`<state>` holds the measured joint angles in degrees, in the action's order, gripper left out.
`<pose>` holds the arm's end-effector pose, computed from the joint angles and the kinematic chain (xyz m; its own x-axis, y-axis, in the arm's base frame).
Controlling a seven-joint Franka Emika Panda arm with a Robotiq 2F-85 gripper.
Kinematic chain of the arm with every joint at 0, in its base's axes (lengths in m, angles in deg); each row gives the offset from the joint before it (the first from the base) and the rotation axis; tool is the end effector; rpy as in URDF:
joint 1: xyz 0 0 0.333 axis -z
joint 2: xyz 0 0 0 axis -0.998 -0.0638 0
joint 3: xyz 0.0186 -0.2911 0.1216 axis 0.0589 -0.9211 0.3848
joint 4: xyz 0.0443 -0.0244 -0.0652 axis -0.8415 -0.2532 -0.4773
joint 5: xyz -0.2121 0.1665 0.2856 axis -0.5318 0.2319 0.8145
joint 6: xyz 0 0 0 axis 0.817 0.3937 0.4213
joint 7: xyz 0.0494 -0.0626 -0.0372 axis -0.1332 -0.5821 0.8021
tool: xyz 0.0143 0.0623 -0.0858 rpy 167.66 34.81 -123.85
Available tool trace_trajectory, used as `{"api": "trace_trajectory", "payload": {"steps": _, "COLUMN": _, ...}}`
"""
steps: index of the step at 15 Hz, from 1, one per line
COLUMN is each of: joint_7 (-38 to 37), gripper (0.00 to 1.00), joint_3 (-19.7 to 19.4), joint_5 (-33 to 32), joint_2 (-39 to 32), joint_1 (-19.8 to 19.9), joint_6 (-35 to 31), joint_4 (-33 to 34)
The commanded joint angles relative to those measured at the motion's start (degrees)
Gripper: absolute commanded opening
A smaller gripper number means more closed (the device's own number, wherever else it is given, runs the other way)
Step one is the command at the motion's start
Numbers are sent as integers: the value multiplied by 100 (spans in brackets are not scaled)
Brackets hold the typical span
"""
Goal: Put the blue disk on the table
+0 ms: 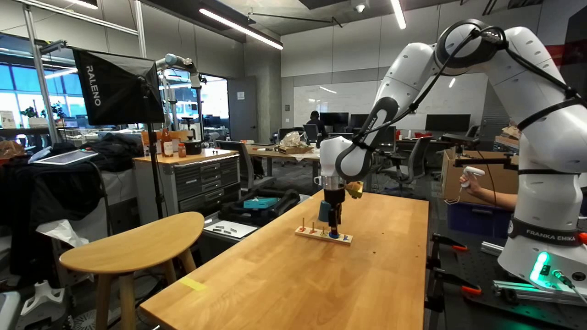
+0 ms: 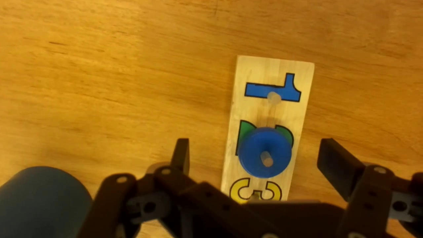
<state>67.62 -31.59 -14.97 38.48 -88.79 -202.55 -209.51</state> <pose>0.5567 0.0214 0.1556 0.9719 0.2243 -0.0718 0.2279 -0.9726 0.0470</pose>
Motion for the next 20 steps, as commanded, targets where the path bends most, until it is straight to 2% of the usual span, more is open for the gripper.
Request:
{"api": "trace_trajectory", "payload": {"steps": 1, "joint_7": -144, "gripper": 100, "joint_3": 13, "joint_5": -68, "joint_2": -218, "joint_1": -50, "joint_6": -166, "joint_4": 155}}
{"api": "trace_trajectory", "payload": {"steps": 4, "joint_7": -183, "gripper": 100, "joint_3": -5, "joint_5": -106, "joint_2": -248, "joint_1": -99, "joint_6": -299, "joint_4": 124}}
{"api": "trace_trajectory", "payload": {"steps": 5, "joint_7": -189, "gripper": 75, "joint_3": -4, "joint_5": -104, "joint_2": -253, "joint_1": -108, "joint_6": -336, "joint_4": 120}}
{"api": "trace_trajectory", "payload": {"steps": 7, "joint_7": -192, "gripper": 66, "joint_3": 6, "joint_5": -84, "joint_2": -235, "joint_1": -116, "joint_6": -356, "joint_4": 121}}
{"api": "trace_trajectory", "payload": {"steps": 10, "joint_7": -213, "gripper": 40, "joint_3": -23, "joint_5": -124, "joint_2": -176, "joint_1": -156, "joint_6": -387, "joint_4": 109}}
{"api": "trace_trajectory", "payload": {"steps": 13, "joint_7": -214, "gripper": 18, "joint_3": -33, "joint_5": -134, "joint_2": -163, "joint_1": -154, "joint_6": -429, "joint_4": 114}}
{"api": "trace_trajectory", "payload": {"steps": 16, "joint_7": -171, "gripper": 19, "joint_3": 12, "joint_5": -72, "joint_2": -35, "joint_1": -109, "joint_6": -285, "joint_4": 88}}
{"api": "trace_trajectory", "payload": {"steps": 20, "joint_7": -65, "gripper": 18, "joint_3": 70, "joint_5": -27, "joint_2": 552, "joint_1": -39, "joint_6": -38, "joint_4": 10}}
